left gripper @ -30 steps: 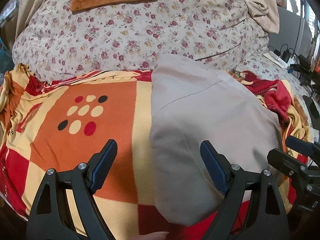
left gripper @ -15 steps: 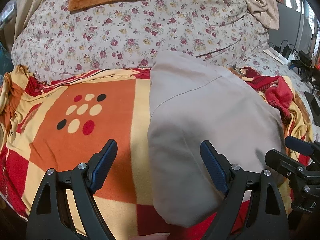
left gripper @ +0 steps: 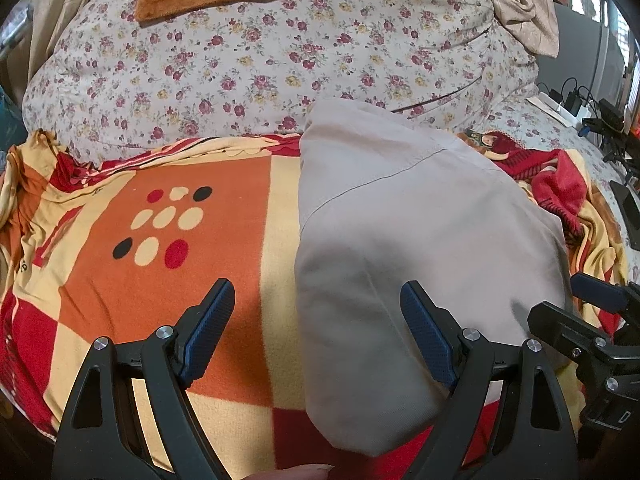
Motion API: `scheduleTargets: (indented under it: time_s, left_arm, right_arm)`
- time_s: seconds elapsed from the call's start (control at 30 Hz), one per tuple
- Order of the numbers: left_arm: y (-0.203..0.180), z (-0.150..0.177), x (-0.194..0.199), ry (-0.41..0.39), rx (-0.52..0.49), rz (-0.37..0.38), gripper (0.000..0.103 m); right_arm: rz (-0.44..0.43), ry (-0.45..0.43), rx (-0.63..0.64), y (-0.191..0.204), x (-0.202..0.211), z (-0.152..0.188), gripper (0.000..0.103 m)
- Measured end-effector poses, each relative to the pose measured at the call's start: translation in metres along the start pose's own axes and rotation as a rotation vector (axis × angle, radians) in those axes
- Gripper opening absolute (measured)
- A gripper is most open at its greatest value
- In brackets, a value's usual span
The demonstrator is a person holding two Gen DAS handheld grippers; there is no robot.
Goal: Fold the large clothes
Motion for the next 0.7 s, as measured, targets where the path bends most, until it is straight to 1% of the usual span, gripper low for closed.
scheduleTargets:
  time_s: [0.7]
  left_arm:
    - [0.0007, 0.0034, -0.0032, 0.003, -0.006, 0.001, 0.086]
  right_arm:
    - [-0.001, 0.011, 0.004, 0.0010, -0.0039, 0.0017, 0.075]
Point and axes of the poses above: each gripper's, at about its wrist camera, not at the fingertips, and x roughly against the way its jaws point, y to its left, z to its underside, the point moved 6 cm from there along -x, roughly the way its jaws point, and after that the axes turned 6 degrees about -z, right-handed, at the moved point
